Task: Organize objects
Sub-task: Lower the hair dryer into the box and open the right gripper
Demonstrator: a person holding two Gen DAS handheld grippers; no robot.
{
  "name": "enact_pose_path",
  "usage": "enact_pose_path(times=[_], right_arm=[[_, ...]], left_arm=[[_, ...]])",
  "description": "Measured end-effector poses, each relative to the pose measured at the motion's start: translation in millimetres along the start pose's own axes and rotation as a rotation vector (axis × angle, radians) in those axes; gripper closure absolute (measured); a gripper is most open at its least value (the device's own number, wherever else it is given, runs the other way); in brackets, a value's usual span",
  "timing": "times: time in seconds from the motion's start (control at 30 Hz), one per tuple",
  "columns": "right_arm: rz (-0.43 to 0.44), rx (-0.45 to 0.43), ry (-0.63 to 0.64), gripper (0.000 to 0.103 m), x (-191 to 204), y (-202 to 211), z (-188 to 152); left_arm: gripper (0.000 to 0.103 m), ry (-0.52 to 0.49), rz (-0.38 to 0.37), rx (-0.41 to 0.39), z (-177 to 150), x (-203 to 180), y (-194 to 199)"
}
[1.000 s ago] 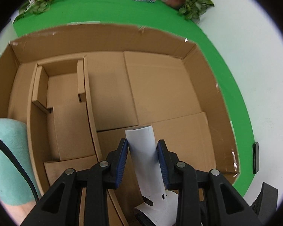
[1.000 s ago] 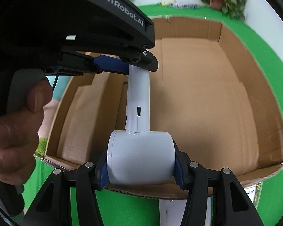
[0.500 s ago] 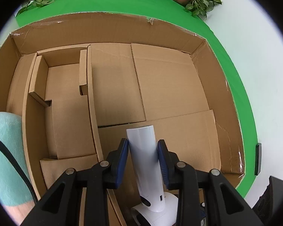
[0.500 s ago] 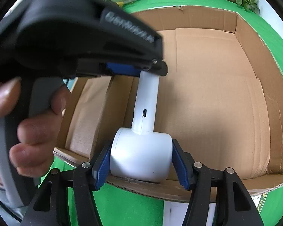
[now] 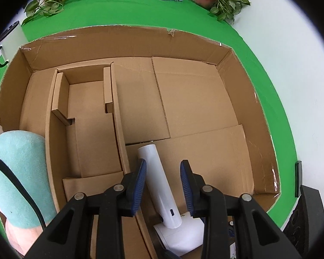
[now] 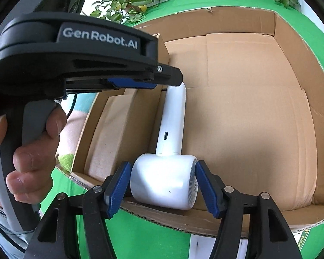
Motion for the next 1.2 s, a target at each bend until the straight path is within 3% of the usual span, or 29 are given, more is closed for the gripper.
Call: enact_pose_path(times=[0.23, 0.4, 0.47, 0.5, 0.6, 0.67, 0.73, 1.03, 1.2], right_arm=[[0.048, -0.017, -0.02, 0.042, -4, 13, 17], [0.042, -0.059, -0.035, 0.044, -14, 31, 35], [0.021, -0.074, -0.046, 0.048, -7, 30, 26], [0.015, -0.073, -0.051, 0.052, -10, 26, 14], [0.007, -0.033, -0.045, 0.059, -24, 15, 23], [0.014, -0.001, -0.043, 0.063, -34, -13, 18], [0.052, 0.006, -0.054, 0.067, -32, -20, -11], [0.109, 0.019, -0.15, 0.069, -28, -57, 5], [0.103, 0.01, -0.139, 0.069, -26, -60, 7]], left_arm=[[0.072, -0.011, -0.015, -0.026, 2, -1, 7], [0.072, -0.004, -0.024, -0.042, 4, 1, 11], [0.072, 0.002, -0.024, -0.045, 4, 3, 12], [0.072, 0.004, -0.025, -0.044, 4, 4, 10], [0.072, -0.002, -0.025, -0.043, 4, 3, 7], [0.072, -0.008, -0.027, -0.039, 4, 2, 5], [0.072, -0.008, -0.026, -0.032, 5, 2, 2], [0.072, 0.005, -0.034, -0.029, 4, 6, -1], [0.072, -0.001, -0.029, -0.03, 4, 5, -1]])
Point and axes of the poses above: each gripper's, at about its wrist camera, not at the fingertips, and y roughly against the way its jaws point, x to its left, z to its top, the point moved 7 cm from there along -y, roughly the way its jaws point, and after that the axes turned 13 degrees about x, right-handed, at the moved point
